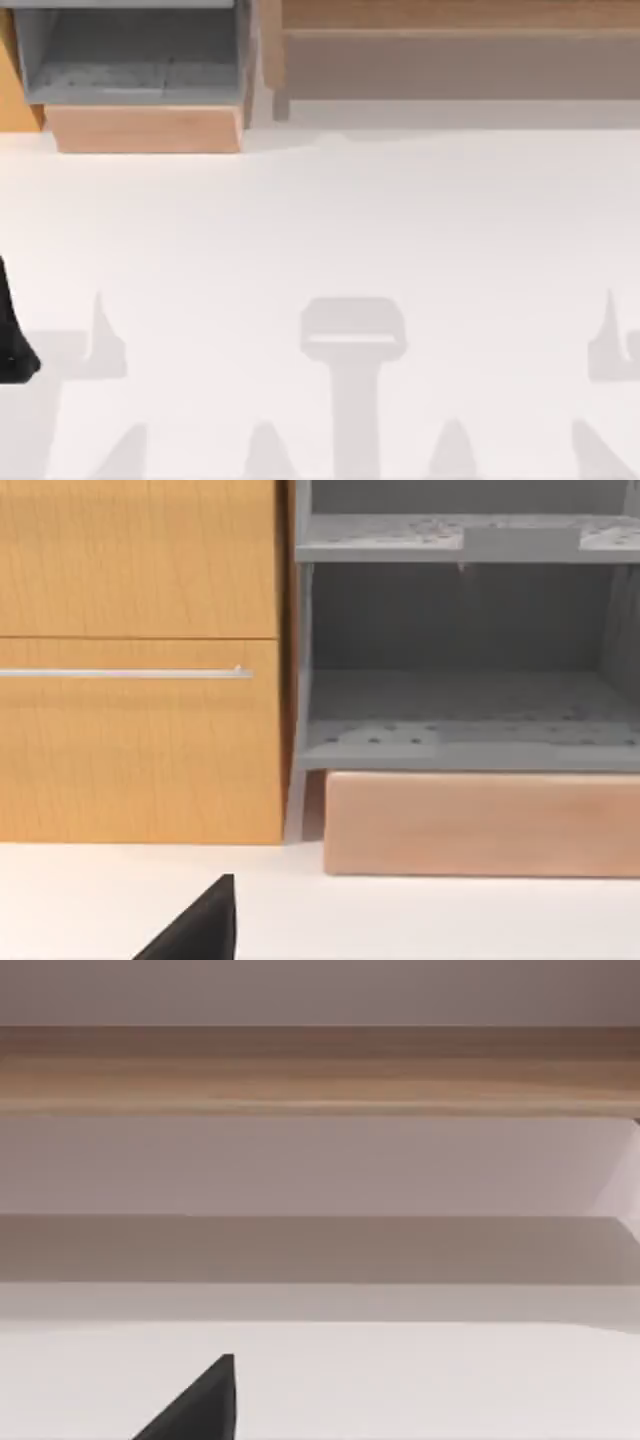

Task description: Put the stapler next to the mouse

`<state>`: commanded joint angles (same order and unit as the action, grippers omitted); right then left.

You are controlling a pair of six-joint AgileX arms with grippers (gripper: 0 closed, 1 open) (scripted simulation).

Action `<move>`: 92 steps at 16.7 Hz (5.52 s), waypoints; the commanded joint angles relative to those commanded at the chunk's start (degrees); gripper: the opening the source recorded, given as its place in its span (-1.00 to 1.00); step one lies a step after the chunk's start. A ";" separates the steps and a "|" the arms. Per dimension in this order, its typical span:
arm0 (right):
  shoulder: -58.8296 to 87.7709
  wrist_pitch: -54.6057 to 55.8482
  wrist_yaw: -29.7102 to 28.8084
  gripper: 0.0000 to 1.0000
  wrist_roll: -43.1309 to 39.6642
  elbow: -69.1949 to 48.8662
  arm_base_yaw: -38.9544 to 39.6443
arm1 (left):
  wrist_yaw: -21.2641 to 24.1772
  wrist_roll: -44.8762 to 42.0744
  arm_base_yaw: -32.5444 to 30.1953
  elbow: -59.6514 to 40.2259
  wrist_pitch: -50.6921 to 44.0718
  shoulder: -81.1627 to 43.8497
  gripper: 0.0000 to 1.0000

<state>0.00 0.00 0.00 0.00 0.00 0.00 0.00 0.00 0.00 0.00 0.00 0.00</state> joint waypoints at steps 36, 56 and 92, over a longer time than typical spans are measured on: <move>83.33 -46.04 0.18 1.00 -34.00 -39.73 -5.10 | 0.00 0.00 0.00 0.00 0.00 0.00 1.00; 85.89 -41.18 0.18 -0.96 -33.99 -36.95 -5.12 | 0.00 0.00 0.00 0.00 0.00 0.00 1.00; 122.26 -67.11 -0.62 -1.00 -26.11 -94.24 -15.59 | 0.00 0.00 0.00 0.00 0.00 0.00 1.00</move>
<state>122.26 -67.11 -0.62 -26.11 -94.24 -15.59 0.00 0.00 0.00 0.00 0.00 0.00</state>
